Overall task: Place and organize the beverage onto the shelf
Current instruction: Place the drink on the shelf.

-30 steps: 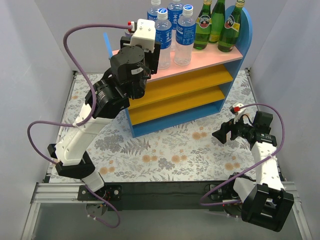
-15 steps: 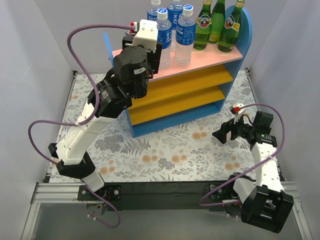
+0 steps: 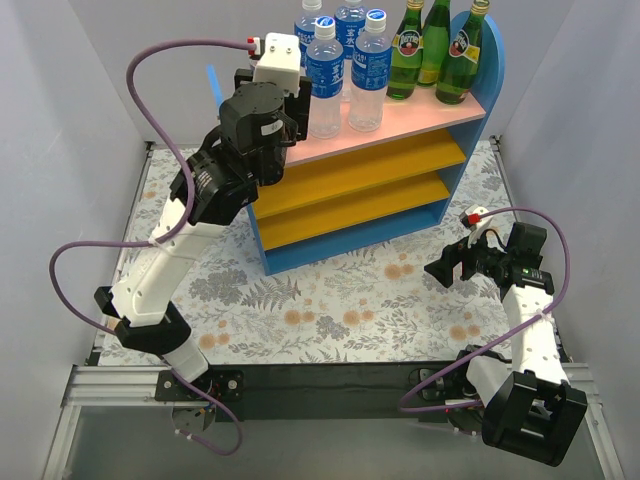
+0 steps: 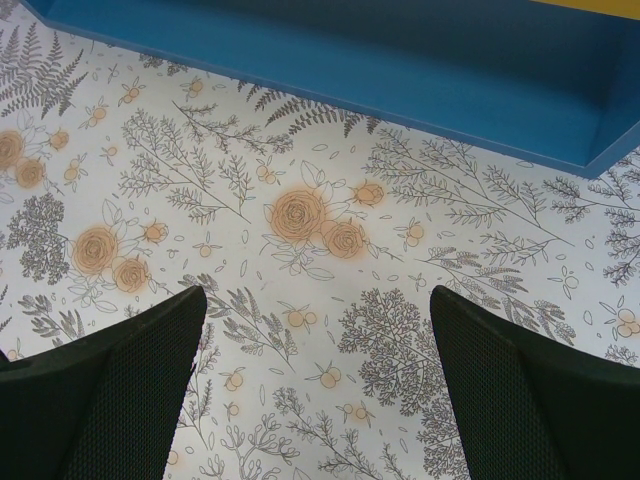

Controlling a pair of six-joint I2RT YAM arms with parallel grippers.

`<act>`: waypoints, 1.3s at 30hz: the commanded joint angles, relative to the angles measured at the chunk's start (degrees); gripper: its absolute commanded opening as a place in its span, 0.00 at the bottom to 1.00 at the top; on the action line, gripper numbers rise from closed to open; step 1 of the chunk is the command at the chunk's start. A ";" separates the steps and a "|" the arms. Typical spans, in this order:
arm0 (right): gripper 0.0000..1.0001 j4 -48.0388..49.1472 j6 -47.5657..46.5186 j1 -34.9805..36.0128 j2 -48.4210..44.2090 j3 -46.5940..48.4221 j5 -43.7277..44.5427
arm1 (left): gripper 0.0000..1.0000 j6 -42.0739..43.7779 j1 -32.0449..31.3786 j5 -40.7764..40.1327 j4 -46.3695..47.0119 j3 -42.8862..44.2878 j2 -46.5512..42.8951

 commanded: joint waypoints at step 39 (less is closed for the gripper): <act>0.98 -0.05 -0.62 -0.24 -0.34 0.84 -1.24 | 0.39 -3.40 3.89 5.08 0.72 0.80 -1.44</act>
